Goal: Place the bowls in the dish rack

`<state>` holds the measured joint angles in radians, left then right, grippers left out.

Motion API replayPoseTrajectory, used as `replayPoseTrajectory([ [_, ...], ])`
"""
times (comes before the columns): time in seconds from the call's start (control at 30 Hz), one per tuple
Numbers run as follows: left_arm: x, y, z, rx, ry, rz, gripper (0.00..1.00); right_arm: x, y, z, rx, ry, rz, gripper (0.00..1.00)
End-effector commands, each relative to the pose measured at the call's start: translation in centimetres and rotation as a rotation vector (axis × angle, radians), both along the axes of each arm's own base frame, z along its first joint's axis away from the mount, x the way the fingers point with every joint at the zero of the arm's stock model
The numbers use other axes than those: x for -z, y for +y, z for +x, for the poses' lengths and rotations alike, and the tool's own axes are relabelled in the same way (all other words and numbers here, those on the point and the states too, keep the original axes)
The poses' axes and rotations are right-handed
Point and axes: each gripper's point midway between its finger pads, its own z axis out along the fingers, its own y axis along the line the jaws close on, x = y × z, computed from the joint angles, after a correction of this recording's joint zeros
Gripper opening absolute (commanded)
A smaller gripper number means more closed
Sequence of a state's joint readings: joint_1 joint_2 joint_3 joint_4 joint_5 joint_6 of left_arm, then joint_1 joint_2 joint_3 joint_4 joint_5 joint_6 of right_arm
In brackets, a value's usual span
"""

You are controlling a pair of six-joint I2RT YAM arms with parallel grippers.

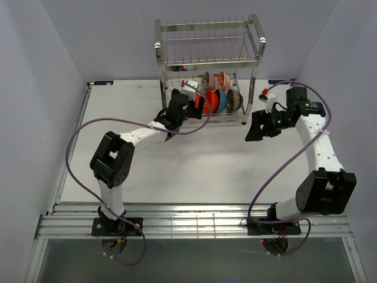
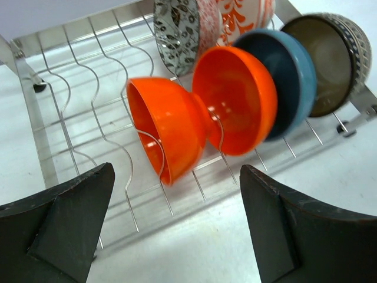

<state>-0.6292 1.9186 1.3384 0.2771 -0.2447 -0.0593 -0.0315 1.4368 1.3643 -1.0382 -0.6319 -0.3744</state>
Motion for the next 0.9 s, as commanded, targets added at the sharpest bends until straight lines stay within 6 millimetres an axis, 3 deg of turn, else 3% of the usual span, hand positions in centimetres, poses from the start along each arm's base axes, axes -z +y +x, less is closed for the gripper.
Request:
replayPoseTrajectory([
  [0.0, -2.2, -0.1, -3.0, 0.074, 0.032, 0.005, 0.98, -1.8, -0.1, 0.2, -0.003, -0.069, 0.0, 0.9],
  [0.13, -2.0, -0.6, -6.2, 0.187, 0.107, 0.029, 0.98, -2.0, -0.2, 0.1, -0.001, -0.08, -0.012, 0.9],
  [0.27, -3.6, -2.8, -11.8, 0.494, 0.121, -0.008, 0.98, -2.2, -0.4, 0.2, 0.003, -0.089, -0.02, 0.9],
  [0.33, -4.8, -2.6, -14.0, 0.575, 0.105, -0.006, 0.98, -2.3, -0.5, 0.2, 0.007, -0.091, -0.025, 0.9],
  [0.37, -3.9, -2.2, -15.3, 0.602, 0.177, 0.016, 0.98, -2.3, -0.6, 0.1, 0.01, -0.093, -0.034, 0.9],
  [0.43, -4.9, -2.5, -16.4, 0.653, 0.232, 0.02, 0.98, -2.2, -0.8, 0.1, 0.013, -0.097, -0.045, 0.9],
  [0.5, -3.7, -1.5, -17.7, 0.667, 0.334, 0.079, 0.98, -2.0, -1.1, -0.1, 0.011, -0.107, -0.068, 0.9],
  [0.63, -5.6, 0.8, -19.7, 0.73, 0.355, 0.074, 0.98, -0.4, -2.1, -0.6, 0.018, -0.113, -0.132, 0.9],
  [0.7, -5.5, 2.0, -20.7, 0.741, 0.377, 0.101, 0.98, 0.3, -2.5, -0.8, 0.023, -0.11, -0.159, 0.9],
  [0.87, -4.6, 7.4, -19.0, 0.535, 0.425, 0.205, 0.98, 1.9, -3.4, -1.8, 0.042, -0.083, -0.213, 0.9],
])
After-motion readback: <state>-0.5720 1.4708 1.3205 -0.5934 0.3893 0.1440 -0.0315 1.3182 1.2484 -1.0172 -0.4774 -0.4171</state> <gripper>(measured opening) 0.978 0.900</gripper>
